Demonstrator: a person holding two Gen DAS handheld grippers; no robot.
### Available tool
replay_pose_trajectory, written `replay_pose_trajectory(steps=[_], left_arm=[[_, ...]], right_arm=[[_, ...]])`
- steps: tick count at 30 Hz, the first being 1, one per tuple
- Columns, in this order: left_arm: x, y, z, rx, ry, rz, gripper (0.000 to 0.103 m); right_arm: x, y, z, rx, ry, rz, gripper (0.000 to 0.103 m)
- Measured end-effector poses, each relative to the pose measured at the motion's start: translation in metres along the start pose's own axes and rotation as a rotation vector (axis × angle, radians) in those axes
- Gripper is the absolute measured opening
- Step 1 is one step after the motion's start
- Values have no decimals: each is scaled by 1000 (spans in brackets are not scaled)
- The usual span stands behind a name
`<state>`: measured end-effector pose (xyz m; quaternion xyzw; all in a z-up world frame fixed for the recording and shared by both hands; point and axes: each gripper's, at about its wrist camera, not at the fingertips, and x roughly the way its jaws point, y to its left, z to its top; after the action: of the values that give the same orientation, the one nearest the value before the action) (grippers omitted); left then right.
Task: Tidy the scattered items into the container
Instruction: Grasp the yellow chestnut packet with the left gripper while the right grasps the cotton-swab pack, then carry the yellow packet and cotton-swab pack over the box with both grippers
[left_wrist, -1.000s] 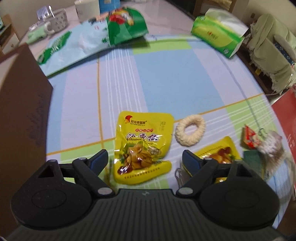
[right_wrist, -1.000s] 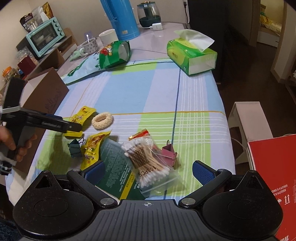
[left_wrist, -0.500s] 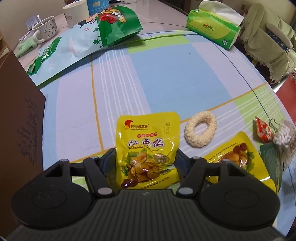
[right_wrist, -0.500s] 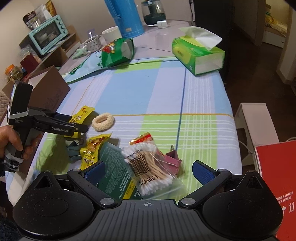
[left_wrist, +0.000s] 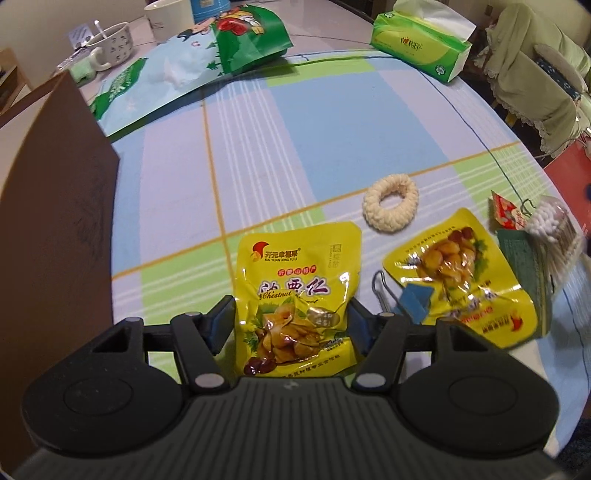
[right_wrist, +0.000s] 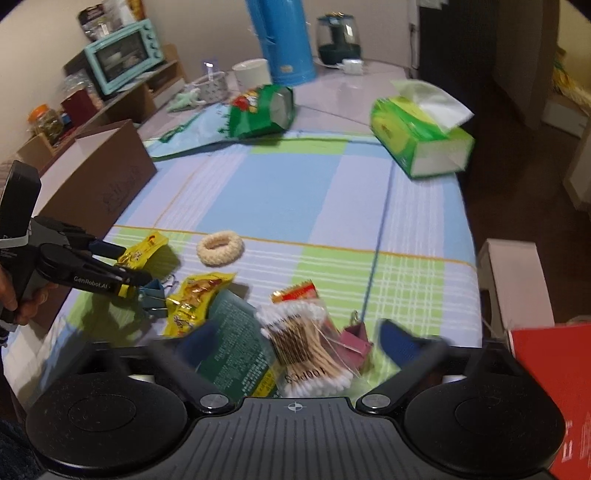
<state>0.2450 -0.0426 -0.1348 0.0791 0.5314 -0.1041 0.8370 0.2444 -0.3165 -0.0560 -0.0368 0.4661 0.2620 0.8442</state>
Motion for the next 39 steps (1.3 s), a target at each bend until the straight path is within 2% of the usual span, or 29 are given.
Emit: replay_pose_trajectory(steps=[9, 10, 11, 14, 15, 16, 17, 18, 27, 39], left_arm=[[-28, -5, -15, -29, -31, 1, 59], [-31, -6, -17, -31, -32, 2, 59], [-33, -7, -19, -31, -33, 4, 59], [-38, -9, -23, -35, -38, 9, 59], [-40, -10, -24, -36, -39, 10, 59], [-43, -10, -26, -37, -42, 11, 59], [-45, -11, -27, -38, -45, 11, 59], [-48, -12, -29, -38, -48, 11, 59], [-85, -16, -37, -44, -109, -6, 59], [-163, 6, -44, -46, -256, 6, 59]], right_arm=[[12, 8, -4, -80, 24, -10, 76], [14, 8, -4, -93, 29, -13, 71], [16, 8, -5, -107, 36, -8, 59], [27, 10, -7, -140, 58, -11, 56], [30, 11, -9, -157, 61, -23, 53], [34, 13, -10, -176, 64, -32, 43], [36, 14, -12, -190, 71, -31, 26], [36, 14, -12, -188, 69, -25, 24], [-12, 15, 5, -45, -56, 75, 21], [-34, 52, 31, -26, -90, 127, 21]])
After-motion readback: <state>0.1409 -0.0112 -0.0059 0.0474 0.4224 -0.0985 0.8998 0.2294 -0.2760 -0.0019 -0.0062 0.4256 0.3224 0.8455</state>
